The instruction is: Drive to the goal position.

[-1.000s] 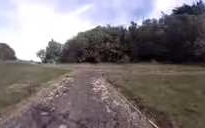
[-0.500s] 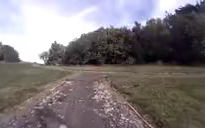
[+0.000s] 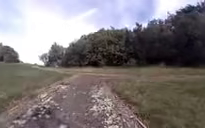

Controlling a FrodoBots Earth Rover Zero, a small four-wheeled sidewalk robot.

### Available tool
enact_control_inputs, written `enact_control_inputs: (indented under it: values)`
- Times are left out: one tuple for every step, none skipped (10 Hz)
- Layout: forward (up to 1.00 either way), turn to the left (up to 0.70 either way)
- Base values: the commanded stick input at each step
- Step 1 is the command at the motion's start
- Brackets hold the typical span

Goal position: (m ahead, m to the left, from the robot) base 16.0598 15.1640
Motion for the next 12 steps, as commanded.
enact_control_inputs:
  values:
    - [0.85, 0.0]
    - [0.85, 0.0]
    - [0.85, 0.0]
    - [0.85, 0.0]
    - [0.85, 0.0]
    - [0.85, 0.0]
    - [0.85, 0.0]
    - [0.85, 0.19]
    - [0.85, 0.29]
    - [0.85, 0.34]
    - [0.85, 0.34]
    - [0.85, 0.34]
